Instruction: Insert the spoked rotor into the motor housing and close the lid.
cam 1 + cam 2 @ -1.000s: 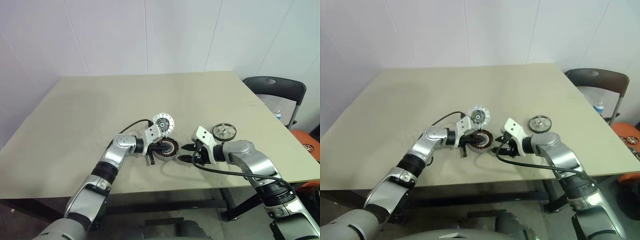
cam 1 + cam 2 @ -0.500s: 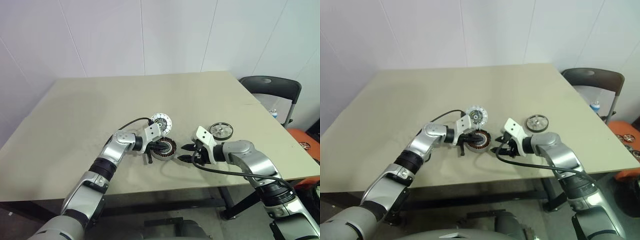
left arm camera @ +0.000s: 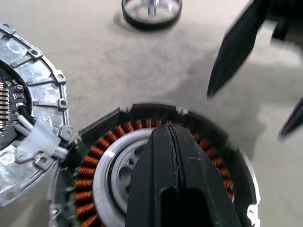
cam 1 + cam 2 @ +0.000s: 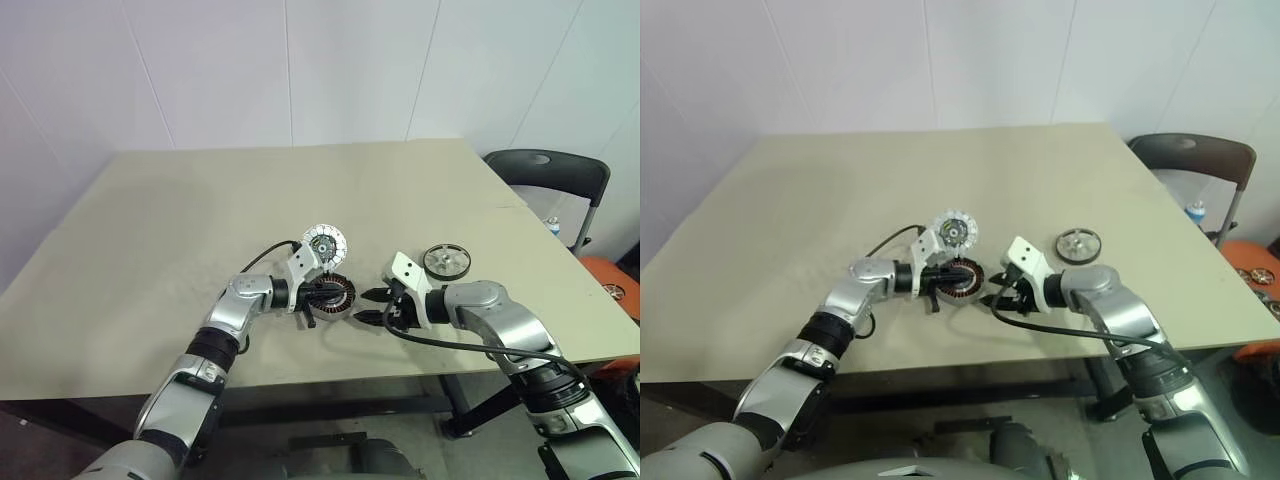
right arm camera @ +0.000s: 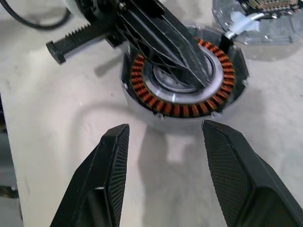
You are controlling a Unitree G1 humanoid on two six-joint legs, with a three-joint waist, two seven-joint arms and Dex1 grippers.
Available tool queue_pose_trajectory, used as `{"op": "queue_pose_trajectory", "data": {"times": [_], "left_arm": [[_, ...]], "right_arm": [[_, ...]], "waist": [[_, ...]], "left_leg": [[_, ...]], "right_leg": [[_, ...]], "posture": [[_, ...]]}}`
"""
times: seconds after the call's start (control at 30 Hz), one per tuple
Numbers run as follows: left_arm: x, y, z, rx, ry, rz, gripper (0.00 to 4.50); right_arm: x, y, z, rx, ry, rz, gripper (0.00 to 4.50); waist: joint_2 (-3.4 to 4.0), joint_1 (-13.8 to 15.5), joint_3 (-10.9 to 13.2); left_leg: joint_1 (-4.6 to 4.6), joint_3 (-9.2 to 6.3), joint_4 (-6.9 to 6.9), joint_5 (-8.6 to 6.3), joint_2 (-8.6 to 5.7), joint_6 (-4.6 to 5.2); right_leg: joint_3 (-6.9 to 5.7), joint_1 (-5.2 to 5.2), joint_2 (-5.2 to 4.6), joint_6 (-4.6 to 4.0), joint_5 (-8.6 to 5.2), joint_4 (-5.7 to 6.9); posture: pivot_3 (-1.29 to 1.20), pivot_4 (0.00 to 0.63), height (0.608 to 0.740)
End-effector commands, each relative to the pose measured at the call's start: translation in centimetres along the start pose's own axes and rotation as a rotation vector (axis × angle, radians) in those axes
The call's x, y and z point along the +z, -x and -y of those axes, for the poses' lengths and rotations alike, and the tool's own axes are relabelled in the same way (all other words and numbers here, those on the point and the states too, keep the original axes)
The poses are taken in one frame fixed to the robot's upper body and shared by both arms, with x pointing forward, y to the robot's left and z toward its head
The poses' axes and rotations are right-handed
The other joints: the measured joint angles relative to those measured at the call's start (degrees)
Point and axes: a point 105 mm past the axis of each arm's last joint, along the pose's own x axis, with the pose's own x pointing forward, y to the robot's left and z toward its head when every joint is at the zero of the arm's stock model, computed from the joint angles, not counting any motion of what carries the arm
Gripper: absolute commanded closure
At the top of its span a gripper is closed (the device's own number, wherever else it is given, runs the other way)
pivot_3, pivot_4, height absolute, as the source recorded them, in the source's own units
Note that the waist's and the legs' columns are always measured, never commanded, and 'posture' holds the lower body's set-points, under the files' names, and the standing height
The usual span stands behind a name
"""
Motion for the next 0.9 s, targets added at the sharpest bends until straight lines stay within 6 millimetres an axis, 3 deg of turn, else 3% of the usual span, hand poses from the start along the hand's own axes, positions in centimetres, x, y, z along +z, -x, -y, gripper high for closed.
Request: {"op": "queue_pose_trajectory", "data": {"times": [0.03, 0.33, 0.53, 0.67, 0.9], "left_arm": [[2.2, 0.8, 0.1, -0.014, 0.004, 0.113, 4.46], [2.0, 5.2, 0.5, 0.039, 0.017, 0.159, 4.46], [0.6, 8.3, 0.6, 0.117, 0.015, 0.125, 4.46], [0.1, 8.9, 0.6, 0.148, 0.011, 0.109, 4.46], [-0.6, 8.7, 0.7, 0.161, 0.026, 0.099, 4.46]], "right_arm": [[2.0, 1.1, 0.5, -0.012, 0.008, 0.089, 1.94], [2.6, 4.7, 2.2, -0.078, -0.135, 0.24, 1.94], [2.7, 8.6, 3.2, -0.126, -0.287, 0.382, 1.94], [2.7, 11.2, 4.3, -0.172, -0.38, 0.473, 1.94], [1.1, 14.7, 5.8, -0.281, -0.478, 0.513, 1.94]], "waist": [[0.0, 0.01, 0.0], [0.01, 0.54, 0.0], [0.04, 1.27, 0.02], [0.04, 1.37, 0.01], [0.07, 1.16, 0.01]], "left_leg": [[-0.08, 0.01, 0.0, 0.0, -0.01, 0.0], [-0.61, -0.01, 0.0, -0.03, -0.03, 0.04], [-0.58, 0.02, 0.0, -0.16, -0.02, 0.29], [-0.56, 0.01, 0.03, -0.17, -0.04, 0.3], [-0.57, 0.07, 0.02, -0.17, -0.04, 0.32]], "right_leg": [[0.0, -0.06, -0.02, 0.0, 0.0, -0.02], [0.0, -0.54, -0.08, -0.01, 0.01, -0.07], [0.0, -0.52, -0.05, -0.01, 0.0, -0.05], [-0.01, -0.44, -0.06, -0.01, 0.01, -0.06], [0.01, -0.4, -0.05, -0.02, 0.01, -0.04]], "posture": [[0.0, 0.0, 0.74], [0.0, 0.0, 0.74], [0.0, 0.0, 0.74], [0.0, 0.0, 0.74], [0.0, 0.0, 0.74]]}}
